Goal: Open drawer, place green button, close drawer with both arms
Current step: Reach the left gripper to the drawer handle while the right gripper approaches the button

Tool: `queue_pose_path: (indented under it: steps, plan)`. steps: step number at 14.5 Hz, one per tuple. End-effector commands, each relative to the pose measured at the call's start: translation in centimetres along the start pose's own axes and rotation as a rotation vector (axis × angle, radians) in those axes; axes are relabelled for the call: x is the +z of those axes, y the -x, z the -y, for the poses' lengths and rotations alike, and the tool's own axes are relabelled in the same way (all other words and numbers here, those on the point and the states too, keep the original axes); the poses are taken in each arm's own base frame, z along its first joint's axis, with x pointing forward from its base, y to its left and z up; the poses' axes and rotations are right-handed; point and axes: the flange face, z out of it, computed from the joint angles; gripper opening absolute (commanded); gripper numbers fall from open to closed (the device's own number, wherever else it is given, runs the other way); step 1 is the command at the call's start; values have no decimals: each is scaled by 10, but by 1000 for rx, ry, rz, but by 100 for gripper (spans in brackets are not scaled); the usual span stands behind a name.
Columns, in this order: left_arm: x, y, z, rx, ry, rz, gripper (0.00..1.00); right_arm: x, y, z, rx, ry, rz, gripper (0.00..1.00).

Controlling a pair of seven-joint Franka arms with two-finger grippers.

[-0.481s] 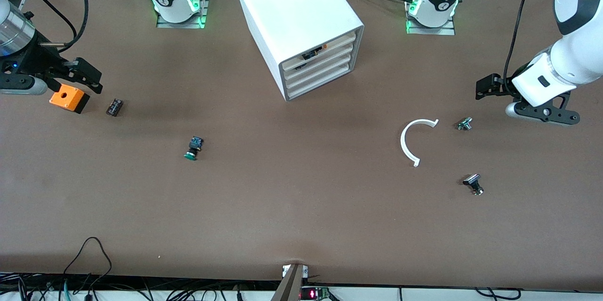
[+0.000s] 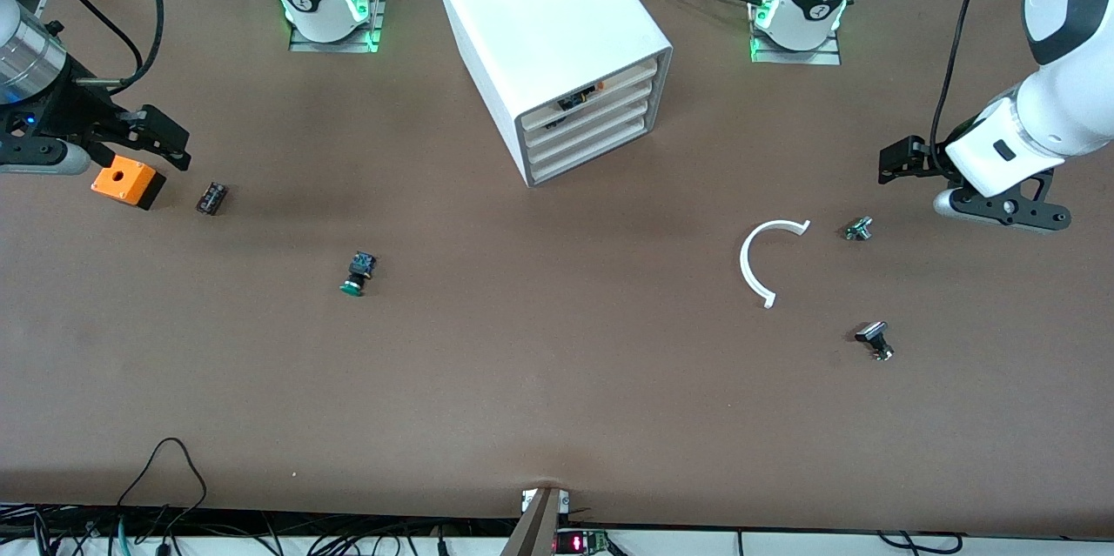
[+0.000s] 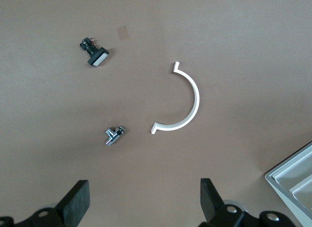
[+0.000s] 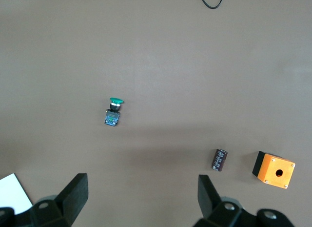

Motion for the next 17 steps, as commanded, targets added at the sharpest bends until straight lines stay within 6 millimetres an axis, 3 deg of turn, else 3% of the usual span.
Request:
queue_pose_path:
  steps: [1,4,5,7,9,13,15,17]
  plan:
    - [5,-1,-9,25,72,39,100,7,4,2,-24,-11,53,100]
    - [46,-14,-23,22,228,147,100,14,4,4,-29,-14,87,99]
    - [57,-19,-37,38,269,167,100,22,4,5,-33,-11,116,100]
    - [85,-31,-69,76,326,218,100,38,-2,9,-31,-12,136,99]
    - [107,-43,-105,107,502,237,100,50,-8,25,-46,-15,136,99]
    - [159,-62,-179,217,805,212,100,85,-25,39,19,-34,134,99]
    - [188,-55,-204,305,934,170,94,107,-33,43,23,-38,147,99]
    - [228,-40,-212,342,1040,167,94,126,-39,45,42,-39,146,100]
